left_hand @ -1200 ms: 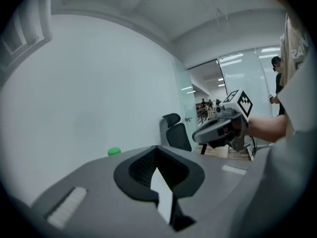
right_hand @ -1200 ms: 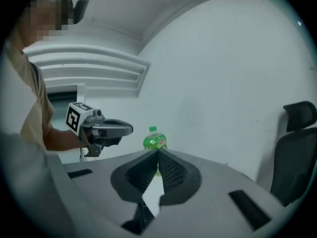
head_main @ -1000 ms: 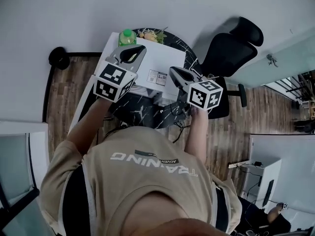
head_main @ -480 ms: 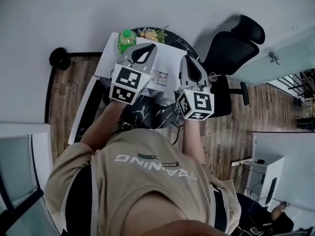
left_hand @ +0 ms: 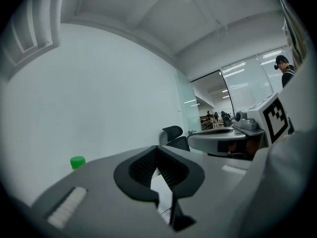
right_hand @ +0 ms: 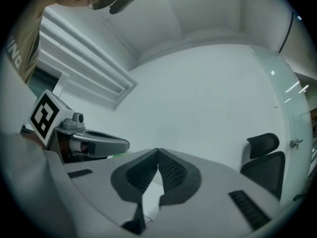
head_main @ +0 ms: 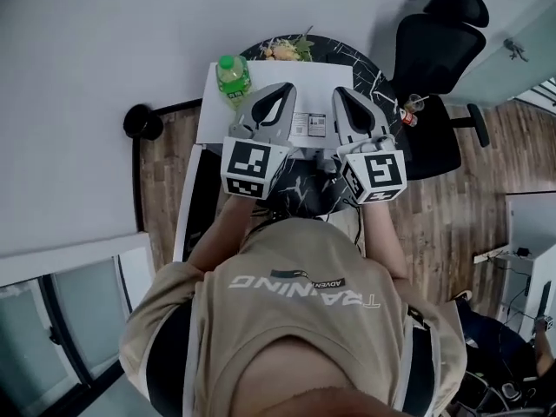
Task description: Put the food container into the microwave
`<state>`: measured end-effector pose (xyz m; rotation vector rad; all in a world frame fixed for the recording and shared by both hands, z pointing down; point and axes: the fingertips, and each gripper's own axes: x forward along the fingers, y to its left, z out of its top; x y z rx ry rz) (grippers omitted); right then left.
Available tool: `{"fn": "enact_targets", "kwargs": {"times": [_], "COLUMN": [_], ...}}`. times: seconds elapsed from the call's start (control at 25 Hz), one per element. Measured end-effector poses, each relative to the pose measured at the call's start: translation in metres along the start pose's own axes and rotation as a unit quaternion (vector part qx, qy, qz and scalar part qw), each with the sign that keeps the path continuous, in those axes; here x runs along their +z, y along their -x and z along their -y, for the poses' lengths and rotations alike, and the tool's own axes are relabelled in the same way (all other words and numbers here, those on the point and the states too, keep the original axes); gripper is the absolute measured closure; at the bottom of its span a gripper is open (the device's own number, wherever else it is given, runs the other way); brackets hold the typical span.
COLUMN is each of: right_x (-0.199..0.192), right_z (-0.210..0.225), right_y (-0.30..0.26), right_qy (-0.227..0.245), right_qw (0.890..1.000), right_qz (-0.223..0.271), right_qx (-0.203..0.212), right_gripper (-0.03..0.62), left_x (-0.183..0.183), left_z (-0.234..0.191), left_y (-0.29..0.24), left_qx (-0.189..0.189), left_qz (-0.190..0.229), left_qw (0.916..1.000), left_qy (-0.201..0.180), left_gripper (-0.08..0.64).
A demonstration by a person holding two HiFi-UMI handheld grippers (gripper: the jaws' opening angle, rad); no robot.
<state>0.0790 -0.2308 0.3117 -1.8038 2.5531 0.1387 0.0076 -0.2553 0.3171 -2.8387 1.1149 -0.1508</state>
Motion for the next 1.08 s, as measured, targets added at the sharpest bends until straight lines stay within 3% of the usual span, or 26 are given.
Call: {"fn": "enact_targets", "kwargs": {"times": [0.36, 0.68, 1.08], "right_x": [-0.03, -0.063, -0.084], "right_z": [0.009, 0.021, 0.033], "right_y": [-0.007, -0.009, -0.043], "right_qy": [-0.007, -0.03, -0.021], "right_qw": [0.999, 0.997, 0.994], "right_qz": [-0.026, -0.049, -0.067], "right_qx": [0.018, 0.045, 0.083], "right_gripper": [0.583, 0.584, 0.583], "left_x": [-0.019, -0.036, -0.054], "left_z": [0.005, 0.003, -0.002], "left_y": [-0.021, -0.031, -0.069], "left_qx": [0.002, 0.032, 0.042], "left_qz": [-0.022, -0.034, -0.057], "left_qw": [0.9998, 0.9989, 0.9973], "left_qy": [0.002, 0.002, 0.02], "left_gripper": [0.551, 0.551, 0.551]}}
